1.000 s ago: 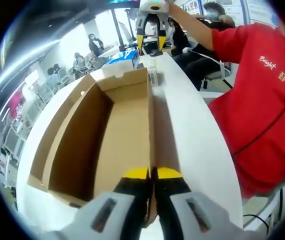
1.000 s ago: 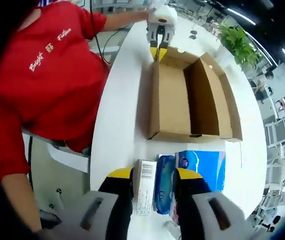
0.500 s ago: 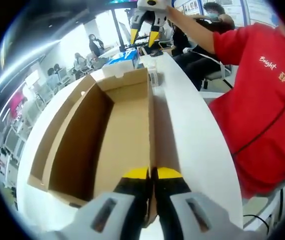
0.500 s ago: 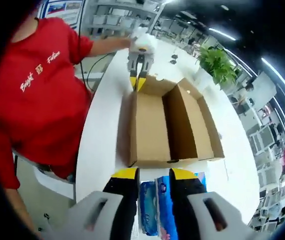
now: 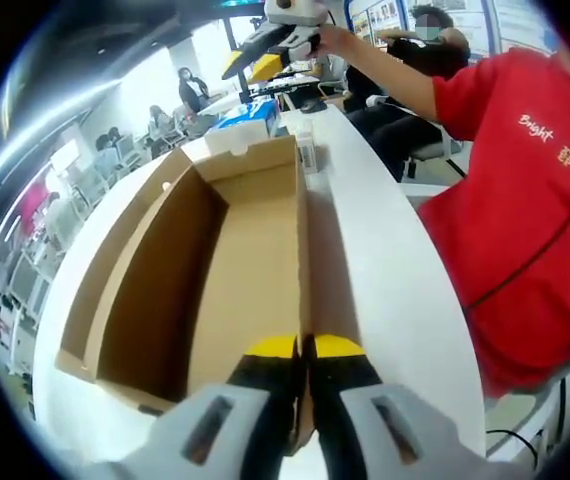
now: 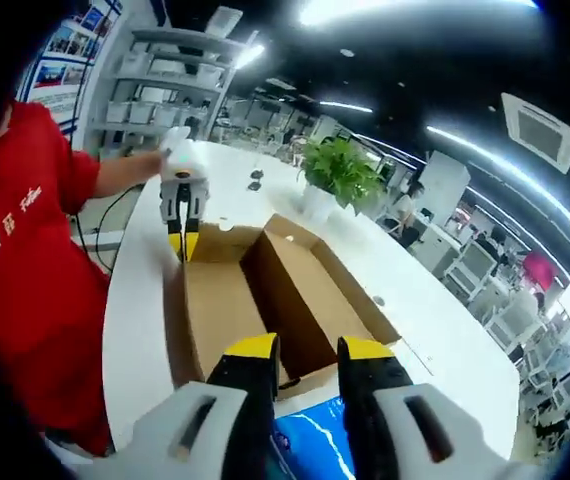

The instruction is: Operate the shoe box by opening the lid, removing the specified soft item, and placing it in the target area until the item is outside and the box remains undamaged.

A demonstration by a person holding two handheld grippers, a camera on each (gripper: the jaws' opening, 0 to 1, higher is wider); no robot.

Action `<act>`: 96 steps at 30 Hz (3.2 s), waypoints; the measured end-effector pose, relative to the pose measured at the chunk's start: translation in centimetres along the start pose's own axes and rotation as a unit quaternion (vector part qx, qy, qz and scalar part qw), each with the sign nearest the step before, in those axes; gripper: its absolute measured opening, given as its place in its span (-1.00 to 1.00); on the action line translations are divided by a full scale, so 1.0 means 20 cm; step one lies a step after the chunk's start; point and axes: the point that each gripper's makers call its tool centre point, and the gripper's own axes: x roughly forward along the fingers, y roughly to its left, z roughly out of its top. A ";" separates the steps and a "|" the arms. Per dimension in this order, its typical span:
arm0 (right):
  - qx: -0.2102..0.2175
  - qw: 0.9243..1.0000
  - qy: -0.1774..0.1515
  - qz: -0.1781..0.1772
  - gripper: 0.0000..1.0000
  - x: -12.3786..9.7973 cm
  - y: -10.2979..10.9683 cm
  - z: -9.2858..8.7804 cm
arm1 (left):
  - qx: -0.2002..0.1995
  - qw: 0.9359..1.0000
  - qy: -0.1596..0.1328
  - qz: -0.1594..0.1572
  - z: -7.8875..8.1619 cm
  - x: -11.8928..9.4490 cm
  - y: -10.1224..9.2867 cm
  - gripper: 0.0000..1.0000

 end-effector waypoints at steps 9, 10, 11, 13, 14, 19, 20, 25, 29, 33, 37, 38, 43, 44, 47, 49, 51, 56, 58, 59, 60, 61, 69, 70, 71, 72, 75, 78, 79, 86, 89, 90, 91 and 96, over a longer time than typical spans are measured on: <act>0.101 0.991 -0.006 -0.085 -0.48 0.09 -0.16 -0.05 | 0.002 1.000 -0.001 0.002 0.00 0.00 0.00 -0.94; 0.115 0.989 -0.004 -0.093 -0.47 0.09 -0.18 -0.05 | 0.002 1.000 -0.001 0.002 0.00 0.00 0.00 -0.94; 0.113 0.989 0.000 -0.095 -0.48 0.09 -0.19 -0.06 | 0.002 1.000 -0.001 0.002 0.00 0.00 0.00 -0.94; 0.109 0.988 0.013 -0.112 -0.50 0.10 -0.21 -0.07 | 0.001 1.000 -0.001 0.001 0.00 0.00 0.00 -0.94; 0.109 0.986 0.020 -0.126 -0.49 0.10 -0.23 -0.07 | 0.001 1.000 -0.001 0.001 0.00 0.00 0.00 -0.94; 0.181 0.972 -0.012 -0.150 -0.49 0.12 -0.28 -0.02 | 0.002 1.000 -0.001 0.002 0.00 0.00 0.00 -0.94; 0.201 0.967 -0.012 -0.156 -0.49 0.13 -0.30 -0.04 | 0.002 1.000 -0.001 0.002 0.00 0.00 0.00 -0.94; 0.251 0.951 0.013 -0.180 -0.46 0.20 -0.36 -0.17 | 0.000 1.000 -0.001 0.002 0.00 0.00 0.00 -0.94; 0.256 0.952 0.017 -0.170 -0.47 0.24 -0.38 -0.16 | -0.001 1.000 0.000 0.002 -0.01 0.01 0.00 -0.94; 0.230 0.958 0.043 -0.167 -0.44 0.30 -0.39 -0.15 | -0.001 1.000 0.000 0.001 0.00 0.01 0.00 -0.95; 0.197 0.961 0.071 -0.178 -0.51 0.34 -0.45 -0.15 | -0.001 1.000 -0.001 0.001 0.00 0.00 0.00 -0.95; 0.202 0.960 0.073 -0.180 -0.48 0.35 -0.46 -0.15 | 0.000 1.000 -0.001 0.001 0.00 0.00 0.00 -0.95; 0.278 0.944 0.068 -0.166 -0.22 0.43 -0.47 -0.13 | 0.000 1.000 -0.001 0.001 -0.01 0.01 0.00 -0.95; 0.274 0.943 0.073 -0.172 -0.25 0.45 -0.49 -0.14 | 0.000 1.000 -0.001 0.001 0.00 0.01 0.00 -0.95; 0.280 0.939 0.095 -0.174 -0.29 0.53 -0.52 -0.17 | 0.001 1.000 -0.001 0.001 0.00 0.00 0.00 -0.95; 0.285 0.936 0.105 -0.178 -0.32 0.54 -0.52 -0.19 | 0.001 1.000 -0.001 0.001 0.00 0.00 0.00 -0.94; 0.286 0.935 0.116 -0.176 -0.35 0.57 -0.52 -0.20 | 0.001 1.000 -0.002 0.002 0.00 0.00 0.00 -0.94; 0.269 0.939 0.136 -0.164 -0.41 0.65 -0.51 -0.22 | 0.002 1.000 -0.002 0.003 0.00 0.00 0.00 -0.94; 0.242 0.944 0.166 -0.150 -0.55 0.66 -0.50 -0.26 | 0.001 1.000 -0.003 0.003 0.00 0.00 0.00 -0.94; 0.238 0.945 0.172 -0.148 -0.65 0.66 -0.50 -0.27 | 0.002 1.000 -0.003 0.003 0.00 0.00 0.00 -0.94; 0.234 0.944 0.179 -0.151 -0.64 0.67 -0.50 -0.28 | 0.001 1.000 -0.002 0.002 -0.01 0.00 0.00 -0.94; 0.244 0.941 0.172 -0.159 -0.62 0.69 -0.51 -0.29 | 0.001 1.000 -0.002 0.002 -0.01 0.00 0.00 -0.94; 0.304 0.923 0.167 -0.167 -0.56 0.74 -0.52 -0.33 | 0.005 1.000 -0.004 0.007 -0.01 0.00 0.01 -0.94; 0.300 0.923 0.179 -0.163 -0.56 0.77 -0.53 -0.35 | 0.004 1.000 -0.004 0.006 -0.01 0.00 0.01 -0.94; 0.298 0.923 0.185 -0.158 -0.56 0.79 -0.53 -0.36 | 0.004 1.000 -0.004 0.006 -0.01 0.00 0.01 -0.94; 0.295 0.923 0.192 -0.154 -0.55 0.79 -0.52 -0.37 | 0.003 1.000 -0.004 0.006 -0.01 0.00 0.01 -0.94; 0.309 0.918 0.192 -0.156 -0.51 0.81 -0.53 -0.40 | 0.004 1.000 -0.005 0.007 -0.01 0.00 0.00 -0.94; 0.337 0.907 0.189 -0.166 -0.51 0.81 -0.56 -0.42 | 0.002 1.000 -0.004 0.005 -0.01 0.00 0.01 -0.94; 0.343 0.903 0.194 -0.172 -0.51 0.81 -0.57 -0.44 | 0.002 1.000 -0.004 0.005 -0.01 0.00 0.01 -0.94; 0.330 0.900 0.223 -0.178 -0.54 0.83 -0.58 -0.50 | 0.001 1.000 -0.003 0.003 0.00 0.00 0.00 -0.94; 0.340 0.896 0.228 -0.172 -0.61 0.85 -0.55 -0.49 | 0.002 1.000 -0.002 0.002 0.00 0.00 0.00 -0.94; 0.348 0.894 0.230 -0.164 -0.60 0.87 -0.55 -0.50 | 0.002 1.000 -0.002 0.002 0.00 0.00 0.00 -0.94; 0.350 0.892 0.232 -0.168 -0.59 0.87 -0.56 -0.51 | 0.002 1.000 -0.003 0.003 0.00 0.00 0.00 -0.94; 0.320 0.892 0.247 -0.204 -0.91 0.82 -0.63 -0.55 | 0.003 1.000 -0.002 0.003 0.00 0.00 0.00 -0.94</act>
